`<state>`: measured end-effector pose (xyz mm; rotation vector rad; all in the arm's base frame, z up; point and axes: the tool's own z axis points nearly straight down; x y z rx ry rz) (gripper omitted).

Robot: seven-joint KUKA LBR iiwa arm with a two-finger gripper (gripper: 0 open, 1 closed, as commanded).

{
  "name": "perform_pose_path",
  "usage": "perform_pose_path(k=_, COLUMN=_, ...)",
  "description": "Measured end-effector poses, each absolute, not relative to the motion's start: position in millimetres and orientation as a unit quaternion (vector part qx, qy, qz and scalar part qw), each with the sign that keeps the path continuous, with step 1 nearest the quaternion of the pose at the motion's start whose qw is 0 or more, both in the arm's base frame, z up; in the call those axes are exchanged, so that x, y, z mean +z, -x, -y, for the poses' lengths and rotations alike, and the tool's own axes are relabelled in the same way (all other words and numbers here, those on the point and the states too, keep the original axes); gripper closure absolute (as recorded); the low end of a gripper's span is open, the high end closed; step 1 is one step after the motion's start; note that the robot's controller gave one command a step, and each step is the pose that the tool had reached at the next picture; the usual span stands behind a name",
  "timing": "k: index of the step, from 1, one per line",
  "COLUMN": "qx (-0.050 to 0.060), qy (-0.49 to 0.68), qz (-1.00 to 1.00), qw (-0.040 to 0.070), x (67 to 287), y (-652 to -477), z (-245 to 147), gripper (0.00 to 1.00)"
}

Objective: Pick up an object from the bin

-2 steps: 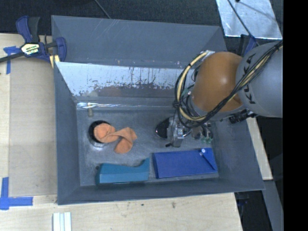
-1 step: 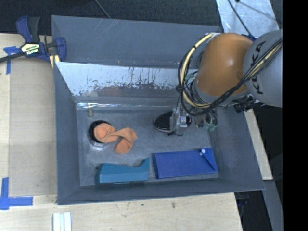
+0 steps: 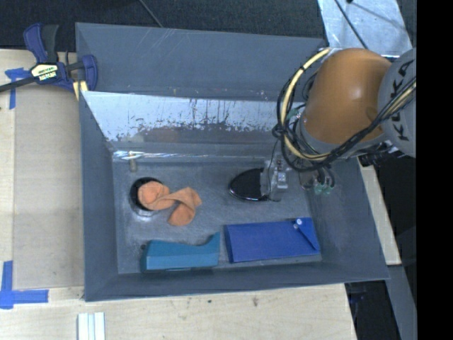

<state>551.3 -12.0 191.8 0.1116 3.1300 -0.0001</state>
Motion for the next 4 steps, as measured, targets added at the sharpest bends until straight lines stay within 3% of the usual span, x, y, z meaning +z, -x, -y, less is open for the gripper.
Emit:
perform_pose_path(k=1, qx=0.0, qy=-0.035, qz=-0.999, qw=0.002, x=192.4, y=-570.7, z=-12.0, gripper=1.0)
perform_pose_path(k=2, qx=0.0, qy=-0.001, qz=-1.0, qw=0.002, x=230.2, y=-568.3, z=15.0, gripper=0.0)
perform_pose_path(k=3, qx=0.0, qy=-0.001, qz=-1.0, qw=0.002, x=230.1, y=-568.2, z=14.9, gripper=0.0)
perform_pose_path(k=4, qx=0.0, qy=-0.017, qz=-1.0, qw=0.007, x=190.8, y=-586.0, z=6.6, gripper=0.0)
